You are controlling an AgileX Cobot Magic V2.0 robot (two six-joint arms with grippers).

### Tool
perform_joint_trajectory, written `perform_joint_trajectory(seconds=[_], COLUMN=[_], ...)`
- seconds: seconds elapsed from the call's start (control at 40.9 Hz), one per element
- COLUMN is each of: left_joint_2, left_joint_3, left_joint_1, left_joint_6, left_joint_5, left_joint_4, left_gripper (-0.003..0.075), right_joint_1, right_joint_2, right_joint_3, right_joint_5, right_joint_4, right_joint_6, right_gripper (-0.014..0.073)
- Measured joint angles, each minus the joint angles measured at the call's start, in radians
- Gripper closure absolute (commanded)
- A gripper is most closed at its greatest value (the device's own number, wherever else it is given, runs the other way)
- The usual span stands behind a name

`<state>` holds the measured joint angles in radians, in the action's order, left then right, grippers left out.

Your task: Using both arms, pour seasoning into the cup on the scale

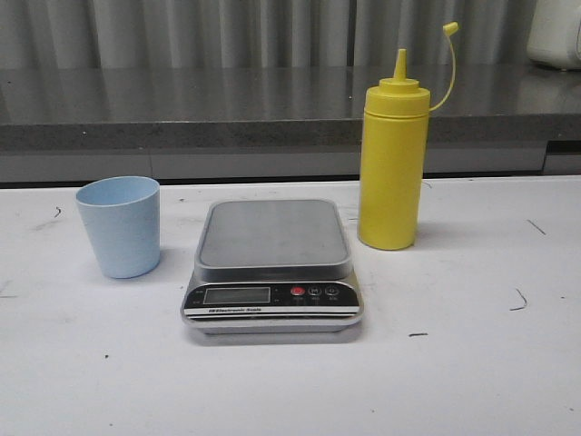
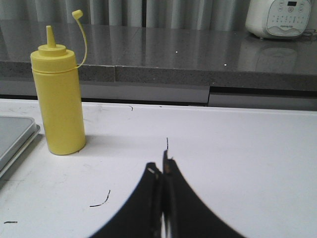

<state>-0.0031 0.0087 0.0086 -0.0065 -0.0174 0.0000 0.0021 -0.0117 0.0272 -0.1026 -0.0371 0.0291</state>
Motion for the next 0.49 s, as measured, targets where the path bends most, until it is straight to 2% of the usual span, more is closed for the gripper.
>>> perform_joint_trajectory(seconds=[0.489], left_joint_2=[0.000], left_joint_3=[0.000], left_joint_1=[0.000], left_joint_6=[0.000], left_joint_5=[0.000], left_joint_4=[0.000], left_gripper=[0.0740], right_joint_1=[0.000], right_joint_2=[0.000], right_joint_3=[0.000], right_joint_5=[0.000], right_joint_4=[0.000], right_joint_6=[0.000], right_gripper=[0.0662])
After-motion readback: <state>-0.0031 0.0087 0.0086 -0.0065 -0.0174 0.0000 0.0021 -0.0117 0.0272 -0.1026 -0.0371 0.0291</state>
